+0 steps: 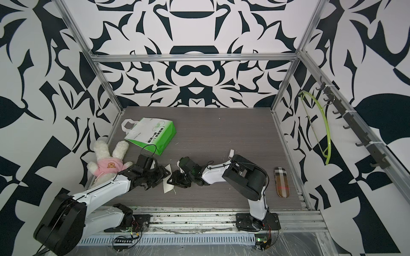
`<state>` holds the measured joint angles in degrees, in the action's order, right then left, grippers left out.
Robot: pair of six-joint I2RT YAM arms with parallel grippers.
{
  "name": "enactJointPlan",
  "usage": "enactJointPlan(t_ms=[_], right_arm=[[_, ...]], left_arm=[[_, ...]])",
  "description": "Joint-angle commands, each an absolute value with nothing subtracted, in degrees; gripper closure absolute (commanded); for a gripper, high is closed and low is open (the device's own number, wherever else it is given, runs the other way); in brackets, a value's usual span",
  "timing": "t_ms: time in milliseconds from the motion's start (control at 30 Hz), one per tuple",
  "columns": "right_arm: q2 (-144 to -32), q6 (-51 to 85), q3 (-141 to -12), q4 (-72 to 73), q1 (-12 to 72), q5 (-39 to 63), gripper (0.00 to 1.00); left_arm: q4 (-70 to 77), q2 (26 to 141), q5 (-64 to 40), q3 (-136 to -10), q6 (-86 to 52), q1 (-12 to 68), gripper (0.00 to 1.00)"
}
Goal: Staple the receipts to the bags
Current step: Pick up the receipt from the center of the board.
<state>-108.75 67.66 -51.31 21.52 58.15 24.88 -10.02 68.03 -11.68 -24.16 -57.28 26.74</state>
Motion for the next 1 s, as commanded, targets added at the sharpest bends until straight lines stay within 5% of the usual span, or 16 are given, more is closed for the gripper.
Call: enactJointPlan(t_ms=[0,267,467,700,867,967], right_arm=[[-110.2,71.0,-49.4,29.2,58.3,25.5,0.50],[-108.1,68.4,-49.8,26.7,58.3,23.8,0.67],[-102.2,64.0,-49.8,17.4,58.3,20.6,0.98],[-85.5,53.3,-53.4,-5.1,55.9,15.2,1.00],[-77.0,46.1,-57.6,-14.9,48.2,18.3,1.00],[-75.6,42.1,-61.2,-19.0,43.8,19.7,1.00]], left_arm=[[-14.0,71.7,-10.6,-21.8,-57.4,27.4,0.37],[-14.1,72.0,-11.1,-22.6,-57.0,27.8,0.37],[-18.5,69.4,-10.4,-26.6,-55.7,27.7,0.37],[-28.7,60.7,-4.7,-43.7,-44.6,24.4,0.28],[-37.4,64.2,-7.8,-58.8,-37.3,14.3,0.22],[-40.2,66.7,-5.9,-63.4,-35.8,10.0,0.11]])
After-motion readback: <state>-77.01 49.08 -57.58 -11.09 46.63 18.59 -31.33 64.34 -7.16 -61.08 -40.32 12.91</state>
